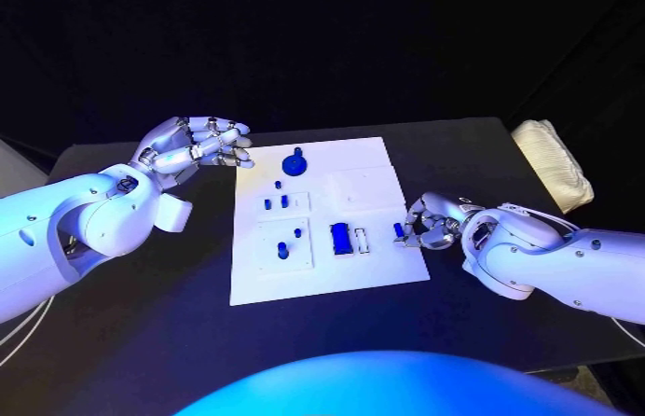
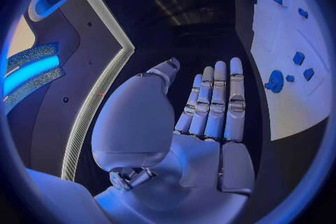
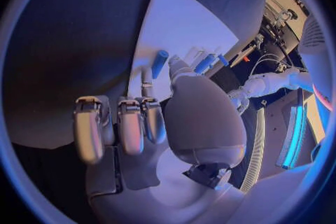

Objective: Assemble the parts on the task board

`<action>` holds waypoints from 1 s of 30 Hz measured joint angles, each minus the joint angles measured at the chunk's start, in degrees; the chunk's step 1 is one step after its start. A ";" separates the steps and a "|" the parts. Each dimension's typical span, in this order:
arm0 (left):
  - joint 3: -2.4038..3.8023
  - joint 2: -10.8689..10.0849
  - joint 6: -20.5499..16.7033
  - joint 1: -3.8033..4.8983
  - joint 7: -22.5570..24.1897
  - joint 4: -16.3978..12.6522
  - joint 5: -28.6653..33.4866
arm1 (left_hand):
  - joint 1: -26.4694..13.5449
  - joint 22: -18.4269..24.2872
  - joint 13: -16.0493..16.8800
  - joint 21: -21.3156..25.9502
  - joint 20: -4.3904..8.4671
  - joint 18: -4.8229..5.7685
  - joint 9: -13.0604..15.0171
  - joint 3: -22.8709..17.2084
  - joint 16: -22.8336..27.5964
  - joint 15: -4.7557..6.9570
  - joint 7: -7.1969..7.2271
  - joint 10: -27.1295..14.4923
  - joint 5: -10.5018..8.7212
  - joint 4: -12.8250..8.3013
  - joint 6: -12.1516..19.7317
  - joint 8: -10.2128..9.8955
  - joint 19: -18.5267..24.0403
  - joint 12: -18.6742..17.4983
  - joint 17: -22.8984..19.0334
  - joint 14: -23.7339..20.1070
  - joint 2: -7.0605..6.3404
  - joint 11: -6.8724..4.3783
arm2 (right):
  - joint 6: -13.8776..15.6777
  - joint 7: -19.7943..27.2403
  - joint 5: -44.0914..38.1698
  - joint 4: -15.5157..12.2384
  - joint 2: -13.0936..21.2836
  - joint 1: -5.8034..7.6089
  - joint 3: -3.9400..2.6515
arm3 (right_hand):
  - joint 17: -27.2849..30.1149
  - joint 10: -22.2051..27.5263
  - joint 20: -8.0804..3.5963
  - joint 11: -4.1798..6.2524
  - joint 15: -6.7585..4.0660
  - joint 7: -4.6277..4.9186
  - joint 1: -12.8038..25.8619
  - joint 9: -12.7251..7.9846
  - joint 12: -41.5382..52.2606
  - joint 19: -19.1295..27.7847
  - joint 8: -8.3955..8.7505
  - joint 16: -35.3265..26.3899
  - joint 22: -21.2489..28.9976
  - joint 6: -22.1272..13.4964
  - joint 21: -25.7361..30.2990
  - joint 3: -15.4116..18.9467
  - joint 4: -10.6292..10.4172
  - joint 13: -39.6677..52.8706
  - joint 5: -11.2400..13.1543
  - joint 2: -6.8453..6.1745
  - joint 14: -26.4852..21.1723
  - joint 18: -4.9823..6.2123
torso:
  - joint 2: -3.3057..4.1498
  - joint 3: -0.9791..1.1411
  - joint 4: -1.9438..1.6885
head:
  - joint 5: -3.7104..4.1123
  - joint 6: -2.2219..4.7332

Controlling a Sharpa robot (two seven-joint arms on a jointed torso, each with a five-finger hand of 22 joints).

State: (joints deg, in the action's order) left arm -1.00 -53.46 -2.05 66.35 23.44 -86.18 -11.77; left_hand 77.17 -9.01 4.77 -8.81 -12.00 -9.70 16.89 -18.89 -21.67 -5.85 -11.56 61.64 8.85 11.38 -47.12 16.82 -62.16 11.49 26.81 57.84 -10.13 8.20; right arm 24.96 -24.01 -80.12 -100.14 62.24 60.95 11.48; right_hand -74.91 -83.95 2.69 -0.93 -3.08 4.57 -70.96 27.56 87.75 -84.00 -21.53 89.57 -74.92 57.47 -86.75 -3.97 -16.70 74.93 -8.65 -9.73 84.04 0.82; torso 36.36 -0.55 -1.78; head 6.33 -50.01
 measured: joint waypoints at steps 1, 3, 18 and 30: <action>0.00 -0.02 0.01 0.00 0.00 0.00 0.00 | 0.00 0.00 0.00 0.00 0.00 0.00 -0.02 0.00 0.00 0.00 0.00 0.00 0.00 0.00 0.00 0.00 0.00 0.00 0.00 0.00 0.00 0.00 | 0.05 -0.19 -0.23 0.07 -0.15 -0.02 -0.01 | 0.00 0.00 0.00 0.00 0.00 -0.02 0.00 0.01 0.00 0.00 -0.02 0.00 0.00 0.02 0.00 0.00 0.00 0.00 0.00 0.00 0.00 0.00 | 0.00 0.00 -0.02 | -0.02 0.00; 0.00 -0.06 0.03 0.00 0.00 -0.01 0.00 | 0.00 0.00 0.00 0.00 0.00 0.00 -0.03 0.00 0.00 0.00 0.00 0.00 0.00 0.00 0.00 0.00 0.00 0.00 0.00 0.00 0.00 0.00 | 0.15 -0.50 -0.65 0.19 -0.45 -0.06 -0.04 | 0.00 -0.14 0.00 0.15 0.00 -0.03 0.00 0.02 0.00 0.00 -0.20 0.00 0.00 0.03 0.00 0.00 0.00 0.00 -0.14 0.00 0.00 0.00 | 0.00 0.00 -0.03 | -0.02 0.00; 0.00 -0.16 0.21 0.00 -0.01 -0.26 0.01 | 0.00 0.01 -0.01 0.23 0.01 0.00 -0.03 0.16 0.00 -0.12 -0.20 0.00 0.00 0.16 -0.20 0.00 0.01 0.00 0.03 -0.12 0.00 0.00 | 0.09 -1.41 -4.05 1.31 -2.57 -0.18 -0.38 | 0.01 -0.19 -0.45 0.62 -0.41 -0.18 -11.09 -1.29 0.00 -0.02 0.68 0.00 0.01 0.96 0.00 -12.41 4.06 -0.01 -4.93 -0.80 0.00 0.00 | -0.01 0.01 -0.02 | -0.09 0.00; 0.00 -0.17 0.40 0.00 -0.03 -0.39 0.02 | 0.00 0.04 0.04 0.23 0.01 0.00 -0.02 0.16 0.00 -0.21 -0.20 0.00 0.00 0.16 -0.20 0.00 0.01 0.00 0.06 -0.21 0.00 0.00 | -0.10 -1.36 -5.96 1.31 -2.89 -0.26 -0.36 | 0.01 0.02 -0.45 0.82 -0.64 -0.13 -6.92 -0.04 0.06 -0.02 -0.86 0.00 0.02 1.73 0.00 -21.23 5.67 -0.01 -8.36 -2.44 -0.18 0.00 | -0.05 0.04 0.07 | -0.10 0.00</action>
State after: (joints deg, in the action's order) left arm -1.00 -53.63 -1.66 66.35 23.41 -86.57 -11.75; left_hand 77.17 -8.97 4.81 -8.59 -11.99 -9.70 16.87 -18.73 -21.67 -6.05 -11.76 61.64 8.85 11.54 -47.32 16.82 -62.15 11.49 26.87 57.64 -10.13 8.20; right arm 24.86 -25.38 -86.08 -98.83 59.35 60.69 11.12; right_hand -74.91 -83.92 2.24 -0.10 -3.72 4.44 -77.88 27.52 87.81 -84.01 -22.40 89.57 -74.90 59.20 -86.76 -25.21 -11.03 74.92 -17.01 -12.17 83.85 0.82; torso 36.30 -0.52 -1.71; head 6.23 -50.01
